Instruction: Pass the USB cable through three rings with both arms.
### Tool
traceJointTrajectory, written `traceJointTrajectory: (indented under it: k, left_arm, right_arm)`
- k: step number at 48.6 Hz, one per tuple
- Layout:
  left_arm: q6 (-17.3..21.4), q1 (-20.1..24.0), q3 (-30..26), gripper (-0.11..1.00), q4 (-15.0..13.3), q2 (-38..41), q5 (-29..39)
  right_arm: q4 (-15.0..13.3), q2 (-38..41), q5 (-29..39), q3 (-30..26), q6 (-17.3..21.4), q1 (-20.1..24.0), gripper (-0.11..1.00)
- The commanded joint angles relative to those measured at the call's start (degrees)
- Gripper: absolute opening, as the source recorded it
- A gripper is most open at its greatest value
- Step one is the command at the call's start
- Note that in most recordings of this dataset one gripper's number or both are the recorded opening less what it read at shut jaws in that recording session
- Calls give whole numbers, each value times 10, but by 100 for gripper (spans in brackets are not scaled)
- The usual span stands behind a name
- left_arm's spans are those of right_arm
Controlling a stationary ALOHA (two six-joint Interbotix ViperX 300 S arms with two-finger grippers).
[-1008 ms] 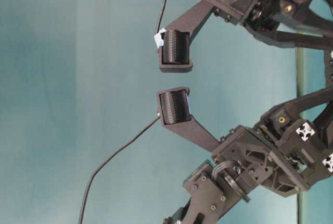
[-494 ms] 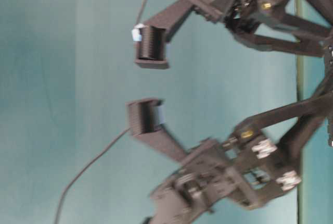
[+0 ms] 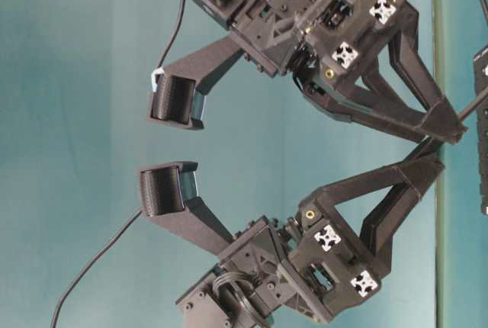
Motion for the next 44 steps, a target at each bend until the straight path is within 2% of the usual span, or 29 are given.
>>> traceJointTrajectory:
  k: [1,11,17,22,32,44]
  left_arm:
    - [0,-1,-4,21,1,-15,-4]
    - [0,-2,-4,21,1,-15,-3]
    - [-1,-1,-3,21,1,-15,-2]
    - [-6,2,-1,21,1,-16,0]
    - [-8,6,0,21,1,-16,0]
    - [-16,12,17,21,1,-25,-1]
  right_arm:
    - [-1,0,-3,-10,2,3,61]
    - [-1,8,-3,-11,1,9,13]
    - [-1,7,-5,-10,1,9,-3]
    - [-1,8,-5,-11,0,7,-8]
    - [-1,13,9,-22,-1,5,-8]
    - [-1,34,59,-40,-4,6,-8]
